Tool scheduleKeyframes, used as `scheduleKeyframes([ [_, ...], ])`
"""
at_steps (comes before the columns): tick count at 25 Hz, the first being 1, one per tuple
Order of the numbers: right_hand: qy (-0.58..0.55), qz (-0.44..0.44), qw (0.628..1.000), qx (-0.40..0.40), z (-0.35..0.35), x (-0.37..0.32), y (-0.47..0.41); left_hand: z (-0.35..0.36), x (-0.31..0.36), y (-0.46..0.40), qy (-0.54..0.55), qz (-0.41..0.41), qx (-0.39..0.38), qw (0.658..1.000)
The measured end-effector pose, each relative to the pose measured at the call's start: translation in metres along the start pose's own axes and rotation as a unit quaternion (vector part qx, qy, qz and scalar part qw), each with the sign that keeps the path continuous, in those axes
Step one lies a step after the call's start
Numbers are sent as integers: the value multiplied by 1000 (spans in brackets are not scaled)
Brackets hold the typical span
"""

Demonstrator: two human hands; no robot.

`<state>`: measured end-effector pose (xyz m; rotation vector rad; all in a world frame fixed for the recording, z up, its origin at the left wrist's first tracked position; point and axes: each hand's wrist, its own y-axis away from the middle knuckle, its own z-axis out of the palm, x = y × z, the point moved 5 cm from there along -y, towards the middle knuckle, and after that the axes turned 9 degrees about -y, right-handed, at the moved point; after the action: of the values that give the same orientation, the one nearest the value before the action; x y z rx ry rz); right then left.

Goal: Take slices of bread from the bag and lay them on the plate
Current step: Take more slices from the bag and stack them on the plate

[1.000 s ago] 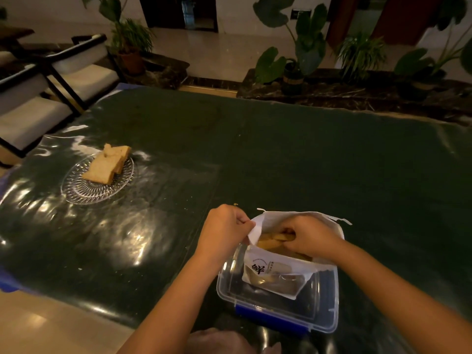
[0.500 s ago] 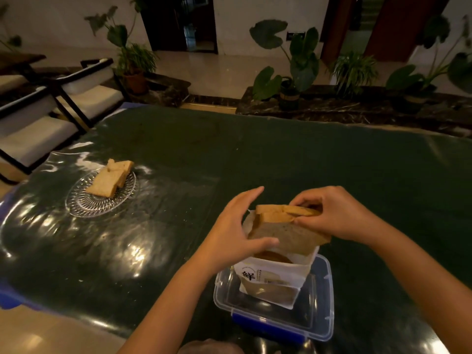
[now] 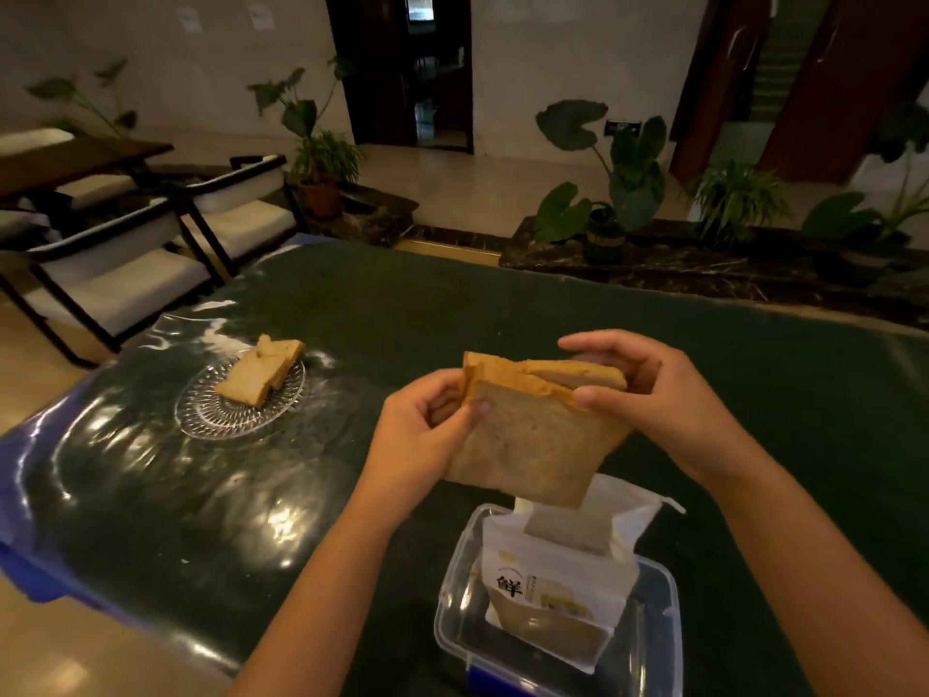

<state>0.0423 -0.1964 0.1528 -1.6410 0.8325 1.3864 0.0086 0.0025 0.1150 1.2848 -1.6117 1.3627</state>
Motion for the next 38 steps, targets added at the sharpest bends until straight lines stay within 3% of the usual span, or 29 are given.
scheduleKeyframes([
  [3, -118, 26, 993, 12, 32, 19, -12, -38, -6, -1, 43, -37, 49, 997],
  [8, -157, 75, 982, 70, 131, 58, -50, -129, -42, 17, 65, -97, 100, 988],
  [15, -175, 99, 972, 120, 314, 96, -118, -310, -100, 38, 7, -129, 80, 988],
  [19, -211, 141, 954, 162, 383, 114, -149, -381, -129, 43, -14, -159, 47, 986],
  [22, -251, 169, 936, 179, 413, 127, -171, -410, -159, 39, 18, -202, 7, 979],
  [26, -261, 200, 922, 206, 431, 157, -205, -435, -208, 22, 12, -256, 34, 966],
  [33, -245, 239, 921, 187, 459, 193, -277, -476, -250, -39, -48, -245, 55, 967],
  [38, -183, 248, 932, 191, 459, 209, -321, -487, -285, -88, -38, -249, 19, 967],
])
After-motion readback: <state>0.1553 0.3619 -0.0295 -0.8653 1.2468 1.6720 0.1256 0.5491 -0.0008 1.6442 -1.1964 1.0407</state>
